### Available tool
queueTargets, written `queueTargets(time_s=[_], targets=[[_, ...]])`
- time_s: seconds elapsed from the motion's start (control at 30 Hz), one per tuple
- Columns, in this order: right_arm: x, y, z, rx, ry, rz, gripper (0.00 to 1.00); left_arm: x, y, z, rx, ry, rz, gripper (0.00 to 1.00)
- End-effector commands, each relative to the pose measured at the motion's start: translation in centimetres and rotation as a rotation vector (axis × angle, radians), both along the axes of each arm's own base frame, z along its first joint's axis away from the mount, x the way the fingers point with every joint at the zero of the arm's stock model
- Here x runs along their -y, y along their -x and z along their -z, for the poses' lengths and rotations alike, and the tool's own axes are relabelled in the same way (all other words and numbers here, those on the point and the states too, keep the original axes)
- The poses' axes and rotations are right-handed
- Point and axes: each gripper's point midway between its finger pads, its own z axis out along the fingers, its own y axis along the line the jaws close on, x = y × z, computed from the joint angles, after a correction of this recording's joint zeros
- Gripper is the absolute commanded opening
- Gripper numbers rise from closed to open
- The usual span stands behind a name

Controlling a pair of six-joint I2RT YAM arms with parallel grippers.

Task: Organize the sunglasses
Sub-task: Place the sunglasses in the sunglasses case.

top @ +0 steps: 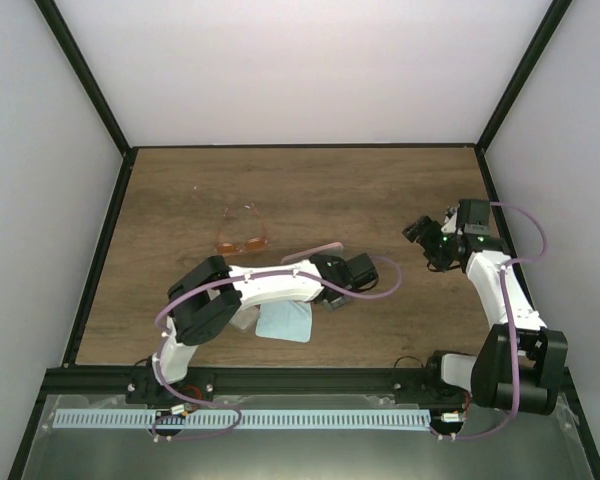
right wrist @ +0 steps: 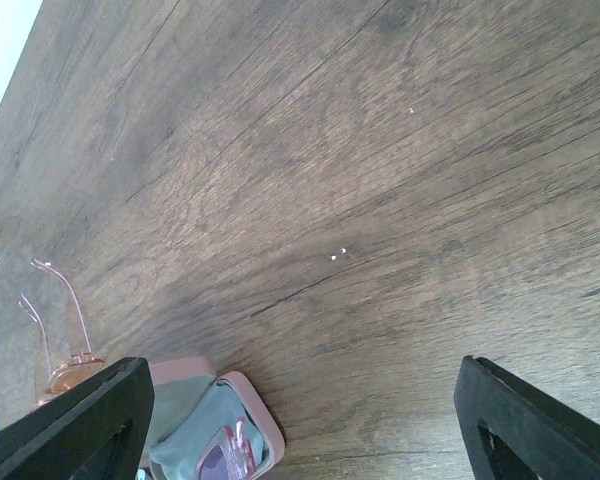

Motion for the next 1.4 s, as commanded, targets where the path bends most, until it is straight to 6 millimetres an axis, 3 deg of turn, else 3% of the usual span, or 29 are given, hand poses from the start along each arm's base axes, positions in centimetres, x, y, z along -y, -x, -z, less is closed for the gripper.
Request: queueTargets(time_s=[0.0, 0.37, 0.67, 1.37], targets=[[-0.1, -0.2, 0.0, 0.015, -0.002, -0.012, 0.85, -0.1, -2.0, -1.7, 0.108, 0.037, 0.002, 0.21], [-0.1, 0.2, 0.9, -0.005, -0.001, -0.010, 0.85, -1.3, -3.1, -1.4, 0.191, -0.044, 0.027, 0.23], [-0.2, 0.1, 1.3, -0.014, -0.004, -0.017, 0.85, -2.7, -3.0, -1.0, 0.225, -0.099, 0.080, 0.24], [-0.2, 0.3, 1.9, -0.029, -0.002, -0.020, 0.86, -1.6, -2.1, -0.4, 0.169, -0.064, 0.084, 0.25]])
